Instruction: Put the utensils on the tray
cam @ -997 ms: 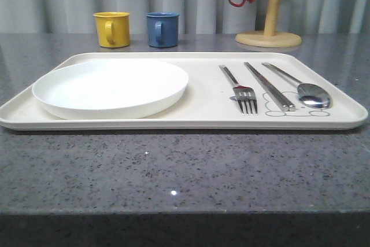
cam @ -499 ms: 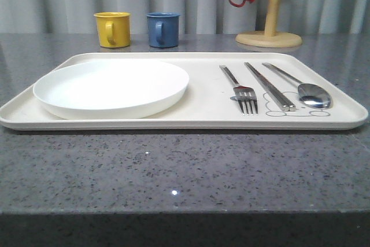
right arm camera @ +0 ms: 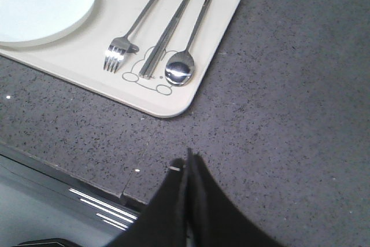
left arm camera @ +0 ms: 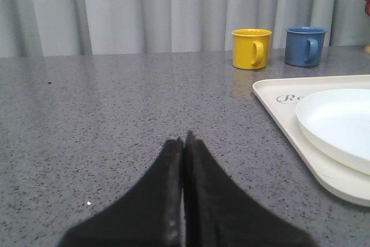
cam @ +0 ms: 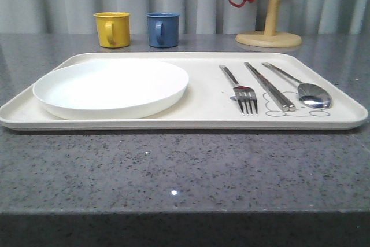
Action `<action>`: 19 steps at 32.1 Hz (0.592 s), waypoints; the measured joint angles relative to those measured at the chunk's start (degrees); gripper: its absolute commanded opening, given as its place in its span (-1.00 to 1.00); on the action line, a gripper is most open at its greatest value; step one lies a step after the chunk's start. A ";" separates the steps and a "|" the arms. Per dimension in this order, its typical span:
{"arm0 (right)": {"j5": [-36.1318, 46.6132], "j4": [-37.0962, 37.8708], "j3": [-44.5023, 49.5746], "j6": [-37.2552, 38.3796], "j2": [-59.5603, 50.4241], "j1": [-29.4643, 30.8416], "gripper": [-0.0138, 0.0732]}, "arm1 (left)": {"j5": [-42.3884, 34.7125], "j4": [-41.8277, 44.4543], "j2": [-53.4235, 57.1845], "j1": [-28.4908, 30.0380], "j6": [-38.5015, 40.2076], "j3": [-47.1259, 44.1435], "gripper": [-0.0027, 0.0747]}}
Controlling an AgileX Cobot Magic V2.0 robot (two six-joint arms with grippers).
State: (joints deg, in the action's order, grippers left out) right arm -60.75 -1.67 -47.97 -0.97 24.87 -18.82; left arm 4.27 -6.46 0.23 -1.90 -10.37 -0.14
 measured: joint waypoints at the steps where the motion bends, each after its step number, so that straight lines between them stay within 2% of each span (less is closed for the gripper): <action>1: 0.00 0.00 0.00 0.00 0.00 0.00 -0.84 | 0.00 0.00 0.00 0.00 0.00 0.00 -0.98; 8: 0.25 0.00 0.51 0.00 -0.33 0.14 -0.84 | 0.00 -0.06 0.00 0.00 0.00 0.00 -0.98; 11: 2.06 0.54 2.81 0.00 -3.00 3.01 -0.84 | 0.00 -0.06 0.00 0.00 0.00 0.00 -0.98; 16: 16.48 1.67 15.86 0.00 -12.74 12.63 -0.84 | 0.00 -0.06 0.00 0.00 0.00 0.00 -0.98; 19: 26.30 1.67 26.54 0.00 -18.70 16.03 -0.84 | 0.00 -0.06 0.00 0.00 0.00 0.00 -0.98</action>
State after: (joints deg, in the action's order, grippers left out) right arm -34.45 0.00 -21.43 -0.97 6.17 -2.79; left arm 4.27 -6.52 0.23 -1.90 -10.37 -0.14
